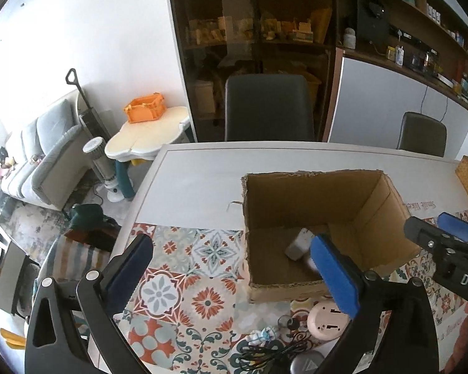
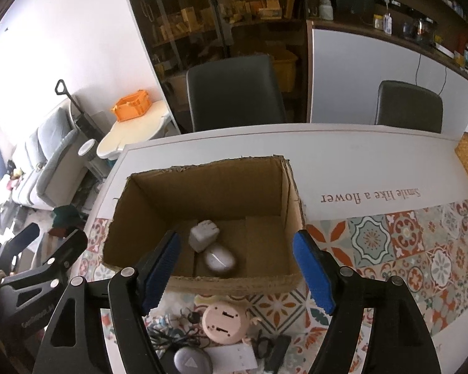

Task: Organize rigid objects
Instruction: 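Open both grippers to drop the items into the box and withdraw, then lower the right gripper onto the grey round device and close it, then grasp the black adapter with the left gripper while the right holds the grey device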

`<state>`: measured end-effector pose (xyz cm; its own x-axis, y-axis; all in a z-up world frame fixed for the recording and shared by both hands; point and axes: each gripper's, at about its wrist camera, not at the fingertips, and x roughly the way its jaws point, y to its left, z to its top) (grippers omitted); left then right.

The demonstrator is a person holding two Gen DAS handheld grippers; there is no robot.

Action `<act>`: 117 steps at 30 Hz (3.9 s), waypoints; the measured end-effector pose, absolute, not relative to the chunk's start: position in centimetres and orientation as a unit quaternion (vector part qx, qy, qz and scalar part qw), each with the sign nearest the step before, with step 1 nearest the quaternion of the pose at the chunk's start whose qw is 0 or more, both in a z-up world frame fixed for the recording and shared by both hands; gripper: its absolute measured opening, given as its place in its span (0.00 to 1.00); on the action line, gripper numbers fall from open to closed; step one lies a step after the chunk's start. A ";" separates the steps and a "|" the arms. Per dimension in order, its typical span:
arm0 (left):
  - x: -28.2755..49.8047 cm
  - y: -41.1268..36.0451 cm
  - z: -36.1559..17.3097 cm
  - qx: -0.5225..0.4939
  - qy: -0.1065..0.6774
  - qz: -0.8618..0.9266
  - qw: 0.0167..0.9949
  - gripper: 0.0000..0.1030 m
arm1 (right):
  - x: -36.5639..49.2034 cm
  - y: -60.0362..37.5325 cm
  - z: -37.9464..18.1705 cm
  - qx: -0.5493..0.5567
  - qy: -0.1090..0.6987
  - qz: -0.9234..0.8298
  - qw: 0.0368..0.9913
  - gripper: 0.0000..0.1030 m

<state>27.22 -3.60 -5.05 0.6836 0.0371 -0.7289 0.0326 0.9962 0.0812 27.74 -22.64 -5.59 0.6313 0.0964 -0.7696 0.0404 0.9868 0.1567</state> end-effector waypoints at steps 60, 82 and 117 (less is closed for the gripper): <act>13.8 2.3 -15.5 0.010 0.522 0.063 0.850 1.00 | 17.0 -15.1 -16.6 0.038 0.526 0.154 0.835 0.73; 15.3 2.3 -20.2 0.013 0.572 0.067 0.818 1.00 | 19.9 -13.9 -22.5 0.030 0.569 0.179 0.802 0.72; 14.5 -0.6 -20.0 0.029 0.554 -0.024 0.832 1.00 | 17.5 -17.0 -20.3 0.051 0.531 0.121 0.837 0.54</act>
<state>14.50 -0.57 -19.96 0.3855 -0.0074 -0.9227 0.0716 0.9972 0.0219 17.51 -16.96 -20.27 0.4066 0.2573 -0.8766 -0.1480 0.9654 0.2147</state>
